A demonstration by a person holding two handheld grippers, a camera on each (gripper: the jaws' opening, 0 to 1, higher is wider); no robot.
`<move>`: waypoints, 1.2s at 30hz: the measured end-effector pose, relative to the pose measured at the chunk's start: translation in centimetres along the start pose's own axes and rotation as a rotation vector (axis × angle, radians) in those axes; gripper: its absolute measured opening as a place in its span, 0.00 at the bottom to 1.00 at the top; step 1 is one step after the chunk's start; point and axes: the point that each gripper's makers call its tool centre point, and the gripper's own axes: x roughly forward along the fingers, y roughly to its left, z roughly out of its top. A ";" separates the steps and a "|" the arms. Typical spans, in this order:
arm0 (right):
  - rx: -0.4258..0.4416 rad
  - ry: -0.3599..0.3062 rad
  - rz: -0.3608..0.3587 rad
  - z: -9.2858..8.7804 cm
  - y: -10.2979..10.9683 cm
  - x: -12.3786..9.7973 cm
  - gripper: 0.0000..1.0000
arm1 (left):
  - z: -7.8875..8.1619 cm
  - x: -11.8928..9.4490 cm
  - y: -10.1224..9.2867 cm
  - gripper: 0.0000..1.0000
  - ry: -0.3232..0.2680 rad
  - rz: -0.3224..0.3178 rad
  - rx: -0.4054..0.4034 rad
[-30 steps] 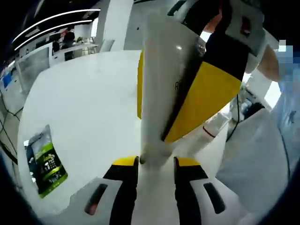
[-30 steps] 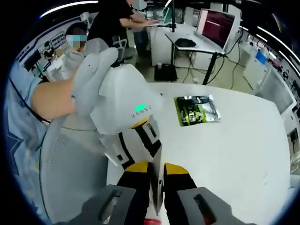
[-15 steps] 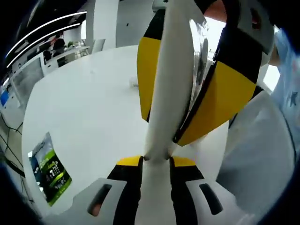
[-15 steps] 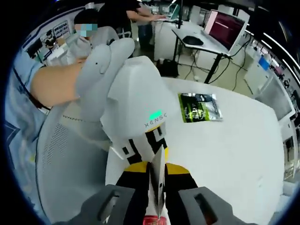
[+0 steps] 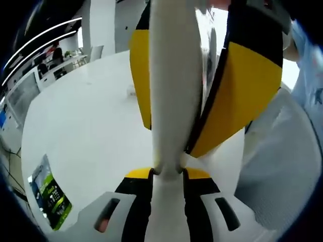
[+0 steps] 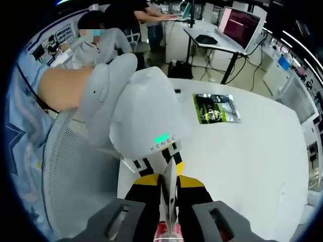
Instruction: Arrange the skincare products in the storage area until every visible bottle or jar stands upright without overlapping.
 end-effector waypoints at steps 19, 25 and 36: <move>-0.038 0.026 0.001 -1.3 -0.1 -0.4 0.05 | 0.9 1.4 -0.4 0.29 -0.027 0.007 0.023; -0.059 0.018 -0.009 -1.9 0.0 -0.3 0.07 | 0.9 1.6 -0.2 0.32 -0.029 -0.003 -0.030; -0.074 -0.054 0.009 -1.4 0.3 -1.2 0.19 | 0.0 0.6 -0.5 0.43 0.017 -0.006 0.010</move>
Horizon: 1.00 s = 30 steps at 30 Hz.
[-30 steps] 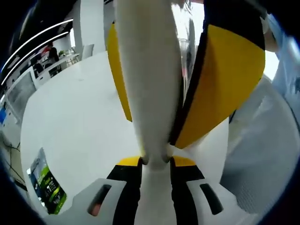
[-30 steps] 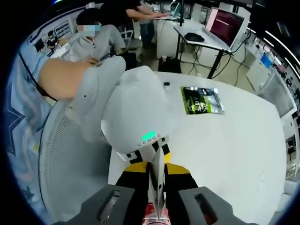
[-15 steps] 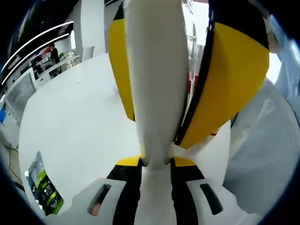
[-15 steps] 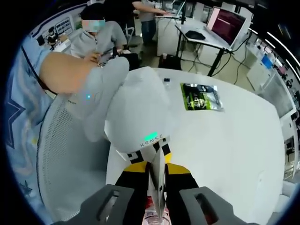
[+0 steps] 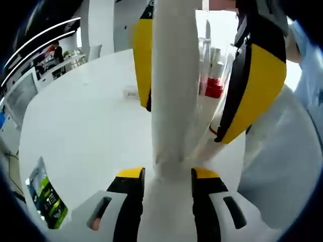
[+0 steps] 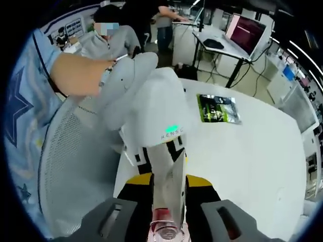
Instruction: Arrange the skincare products in the storage area until every visible bottle or jar stands upright without overlapping.
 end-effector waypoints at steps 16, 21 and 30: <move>0.275 -0.654 -0.072 6.0 -3.4 -7.0 0.32 | -2.2 -4.7 5.2 0.42 0.012 0.202 -0.180; 0.398 -0.843 -0.198 4.5 -6.4 -10.5 0.30 | -1.8 -6.8 6.5 0.41 -0.062 0.278 -0.265; 0.706 -0.872 -0.493 -4.6 -11.6 -11.8 0.28 | -1.7 -11.3 7.1 0.37 -0.246 0.484 -0.331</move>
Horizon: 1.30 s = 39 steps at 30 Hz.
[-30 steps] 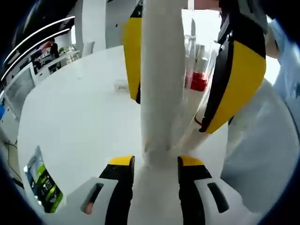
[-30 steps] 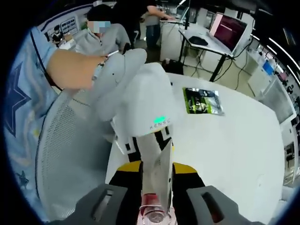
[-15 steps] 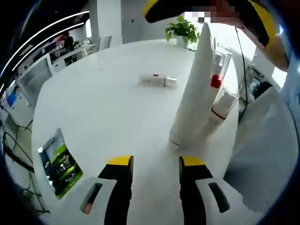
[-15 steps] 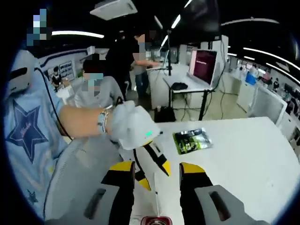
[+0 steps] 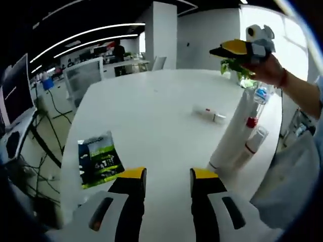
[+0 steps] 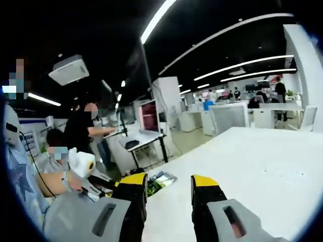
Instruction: Arrange the skincare products in the storage area until every visible bottle or jar stands upright without overlapping.
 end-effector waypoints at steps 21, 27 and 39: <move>0.136 0.178 -0.489 -8.5 -14.0 -7.2 0.25 | -0.4 0.7 1.5 0.39 0.011 0.038 -0.058; 0.148 0.347 -0.417 -11.5 -13.2 -4.0 0.27 | -0.9 1.1 1.5 0.38 0.039 0.032 -0.069; 0.020 0.578 -0.338 -16.9 -10.5 -0.5 0.28 | -1.7 1.3 1.1 0.37 0.078 0.026 -0.054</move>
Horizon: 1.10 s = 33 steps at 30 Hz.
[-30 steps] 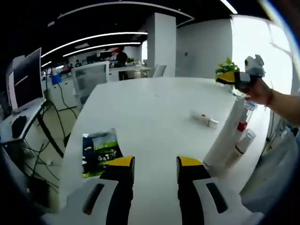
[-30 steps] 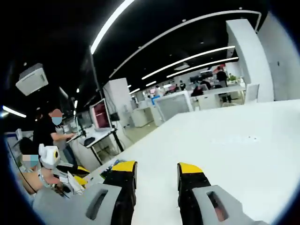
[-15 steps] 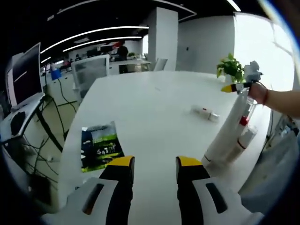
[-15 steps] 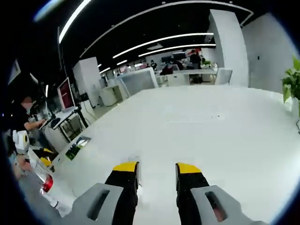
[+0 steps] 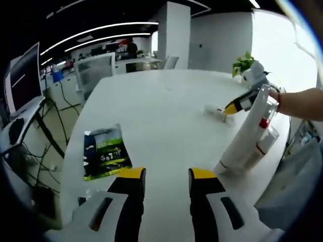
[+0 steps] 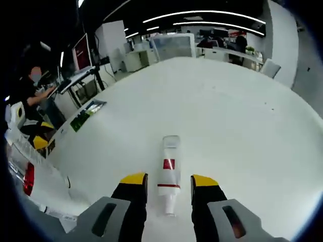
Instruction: Arrange the skincare products in the storage area until every visible bottle or jar stands upright without overlapping.
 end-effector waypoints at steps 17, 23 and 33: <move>-0.063 0.087 -0.079 -1.7 -1.1 1.3 0.14 | -0.3 0.1 -0.3 0.37 0.019 -0.007 0.024; -0.083 0.095 -0.088 -1.7 -1.1 1.3 0.13 | -0.4 0.3 -0.4 0.37 0.027 -0.013 0.034; -0.090 0.086 -0.079 -2.1 -1.1 -0.4 0.12 | -0.4 0.2 -0.6 0.38 0.026 -0.024 0.032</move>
